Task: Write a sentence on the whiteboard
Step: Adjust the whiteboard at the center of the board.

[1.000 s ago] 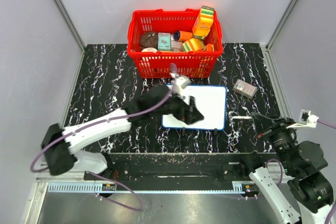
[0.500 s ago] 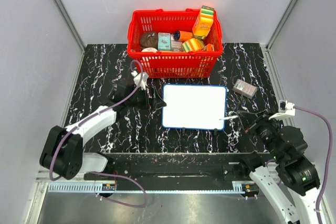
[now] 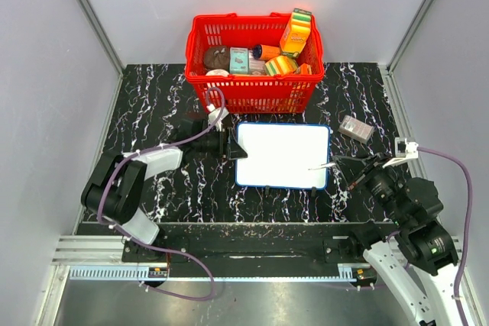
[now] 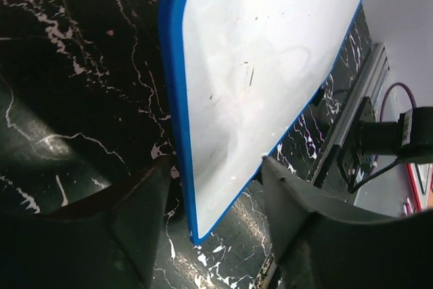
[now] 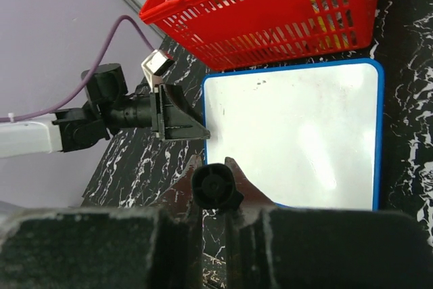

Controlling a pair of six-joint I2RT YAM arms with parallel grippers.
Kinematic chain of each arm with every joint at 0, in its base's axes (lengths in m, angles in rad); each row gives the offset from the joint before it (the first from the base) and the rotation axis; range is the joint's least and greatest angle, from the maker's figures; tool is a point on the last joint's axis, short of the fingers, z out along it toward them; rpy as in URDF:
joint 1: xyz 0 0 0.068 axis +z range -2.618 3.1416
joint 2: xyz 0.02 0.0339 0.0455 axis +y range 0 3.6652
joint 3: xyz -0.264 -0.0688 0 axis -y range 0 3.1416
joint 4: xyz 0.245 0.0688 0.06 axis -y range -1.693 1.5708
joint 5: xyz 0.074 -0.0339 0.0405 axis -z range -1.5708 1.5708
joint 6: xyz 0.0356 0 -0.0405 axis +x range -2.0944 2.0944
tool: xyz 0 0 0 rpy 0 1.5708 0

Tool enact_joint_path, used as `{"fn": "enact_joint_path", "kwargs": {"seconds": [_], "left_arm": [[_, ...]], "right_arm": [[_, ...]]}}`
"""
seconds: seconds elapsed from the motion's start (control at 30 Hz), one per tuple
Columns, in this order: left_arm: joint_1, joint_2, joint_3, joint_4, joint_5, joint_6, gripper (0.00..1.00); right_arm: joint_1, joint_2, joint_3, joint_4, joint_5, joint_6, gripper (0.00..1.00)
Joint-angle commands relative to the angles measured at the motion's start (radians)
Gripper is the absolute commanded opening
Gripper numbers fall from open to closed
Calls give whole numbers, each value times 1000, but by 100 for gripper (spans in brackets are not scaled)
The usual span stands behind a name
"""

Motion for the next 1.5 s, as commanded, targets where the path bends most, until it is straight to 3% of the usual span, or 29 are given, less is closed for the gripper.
{"fn": "enact_joint_path", "kwargs": {"seconds": [0.0,0.23,0.43,0.63,0.87,1.0,1.03,1.17,1.33,1.47], "left_arm": [[5,36,53,124,129,16,53],[-6,47,70,101,166,48,30],[-17,61,79,120,203,36,1],[-21,52,69,144,221,43,0],[-21,132,108,13,192,166,0],[-21,139,107,3,190,178,14],[-21,135,104,6,187,180,25],[-20,130,95,38,221,178,49],[-3,156,113,66,256,161,61],[37,176,127,138,293,125,62]], "right_arm": [[3,22,-20,99,-56,-25,0],[6,33,-60,140,-76,1,0],[5,54,-61,149,-86,2,0],[5,76,-69,168,-101,7,0],[6,111,-89,203,-118,25,0],[5,137,-96,229,-136,30,0],[6,142,-98,234,-138,33,0],[5,157,-106,249,-153,39,0],[5,165,-112,263,-162,44,0],[5,165,-122,280,-167,51,0]]}}
